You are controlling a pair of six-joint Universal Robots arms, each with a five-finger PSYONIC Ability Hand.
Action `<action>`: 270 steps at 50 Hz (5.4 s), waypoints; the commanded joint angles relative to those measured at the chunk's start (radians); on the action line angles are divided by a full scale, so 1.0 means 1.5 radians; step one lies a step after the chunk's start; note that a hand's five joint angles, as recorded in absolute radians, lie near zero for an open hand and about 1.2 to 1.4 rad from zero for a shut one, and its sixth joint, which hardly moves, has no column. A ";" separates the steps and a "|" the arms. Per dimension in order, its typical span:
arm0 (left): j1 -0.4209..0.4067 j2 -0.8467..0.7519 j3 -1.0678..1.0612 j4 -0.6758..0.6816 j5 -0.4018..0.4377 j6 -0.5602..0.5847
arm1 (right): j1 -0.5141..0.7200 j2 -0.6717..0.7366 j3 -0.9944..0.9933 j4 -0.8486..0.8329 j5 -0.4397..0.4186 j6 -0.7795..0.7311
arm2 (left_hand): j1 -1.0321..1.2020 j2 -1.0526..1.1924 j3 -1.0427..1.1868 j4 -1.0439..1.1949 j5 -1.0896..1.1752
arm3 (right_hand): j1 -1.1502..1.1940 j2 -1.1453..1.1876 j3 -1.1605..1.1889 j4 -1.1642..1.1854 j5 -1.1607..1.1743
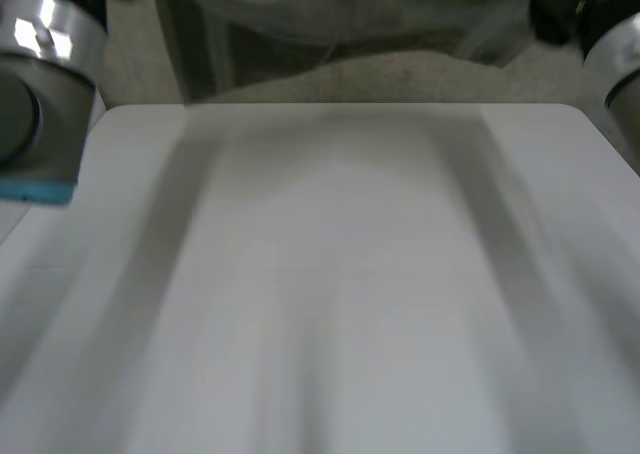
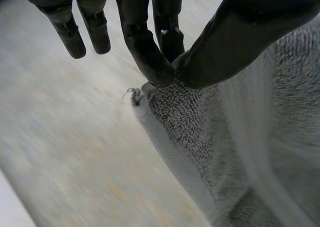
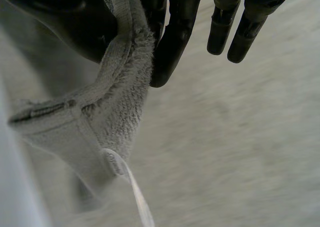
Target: Fold the towel.
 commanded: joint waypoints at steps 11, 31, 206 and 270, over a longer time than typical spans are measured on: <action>0.089 -0.148 -0.250 -0.108 0.063 0.044 | -0.070 0.102 0.242 0.172 -0.118 -0.174 | 0.053 0.029 -0.034 -0.037 0.030 | 0.061 0.036 -0.032 -0.045 0.029; 0.090 0.075 -0.310 -0.352 0.120 0.046 | -0.207 -0.089 0.319 0.383 -0.236 -0.212 | 0.053 0.029 -0.034 -0.037 0.030 | 0.061 0.036 -0.032 -0.045 0.029; 0.052 -0.293 -0.132 -0.172 -0.020 0.156 | -0.167 0.103 0.375 0.051 -0.019 -0.018 | -0.495 -0.519 -0.034 -0.037 -0.518 | 0.061 0.036 -0.032 -0.045 0.029; 0.032 -0.148 -0.120 -0.179 -0.116 0.060 | 0.377 0.361 -0.097 0.012 0.036 -0.058 | -0.763 -0.787 -0.034 -0.037 -0.784 | -0.835 -0.860 -0.032 -0.045 -0.785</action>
